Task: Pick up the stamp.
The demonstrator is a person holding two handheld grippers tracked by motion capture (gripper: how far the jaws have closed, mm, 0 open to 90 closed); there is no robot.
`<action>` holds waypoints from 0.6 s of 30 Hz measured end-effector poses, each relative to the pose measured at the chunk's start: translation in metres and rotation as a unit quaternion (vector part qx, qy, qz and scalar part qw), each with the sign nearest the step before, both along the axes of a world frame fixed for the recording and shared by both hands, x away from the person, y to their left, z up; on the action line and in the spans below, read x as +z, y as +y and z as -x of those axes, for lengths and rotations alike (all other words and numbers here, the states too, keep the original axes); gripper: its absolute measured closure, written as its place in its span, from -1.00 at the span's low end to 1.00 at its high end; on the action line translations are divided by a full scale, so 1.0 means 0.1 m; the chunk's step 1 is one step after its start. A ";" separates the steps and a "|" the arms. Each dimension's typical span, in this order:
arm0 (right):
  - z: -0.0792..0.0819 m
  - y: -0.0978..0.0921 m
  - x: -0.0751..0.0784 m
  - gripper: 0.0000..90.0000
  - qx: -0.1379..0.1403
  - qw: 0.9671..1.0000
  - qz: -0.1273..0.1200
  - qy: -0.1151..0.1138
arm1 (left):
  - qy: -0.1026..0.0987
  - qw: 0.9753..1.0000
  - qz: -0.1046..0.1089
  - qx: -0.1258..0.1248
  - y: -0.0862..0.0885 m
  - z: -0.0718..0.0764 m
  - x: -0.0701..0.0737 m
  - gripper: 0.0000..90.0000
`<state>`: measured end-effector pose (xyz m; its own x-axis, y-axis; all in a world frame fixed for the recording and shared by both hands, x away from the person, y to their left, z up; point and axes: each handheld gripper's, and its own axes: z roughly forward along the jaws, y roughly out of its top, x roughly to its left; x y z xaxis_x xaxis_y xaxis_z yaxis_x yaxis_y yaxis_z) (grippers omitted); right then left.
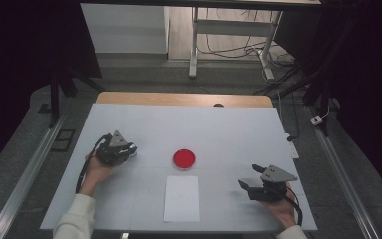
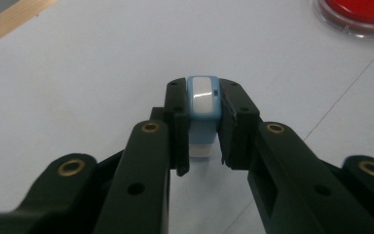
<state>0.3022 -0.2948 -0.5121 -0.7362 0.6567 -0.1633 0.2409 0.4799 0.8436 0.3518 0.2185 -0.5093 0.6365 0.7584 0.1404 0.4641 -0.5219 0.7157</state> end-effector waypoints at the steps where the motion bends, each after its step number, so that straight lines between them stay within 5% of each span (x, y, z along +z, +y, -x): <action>1: 0.00 0.00 0.00 -0.49 0.000 1.000 0.001 0.000 | 0.000 1.000 0.000 0.000 0.00 0.00 0.00 0.67; 18: 0.00 0.00 0.00 -0.49 0.002 1.000 0.004 0.000 | -0.010 0.999 0.052 -0.003 -0.08 0.07 0.24 0.67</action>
<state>0.3022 -0.2944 -0.5125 -0.7388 0.6524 -0.1689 0.2386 0.4877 0.8398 0.3444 0.2103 -0.4857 0.6391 0.7655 0.0740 0.4454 -0.4469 0.7758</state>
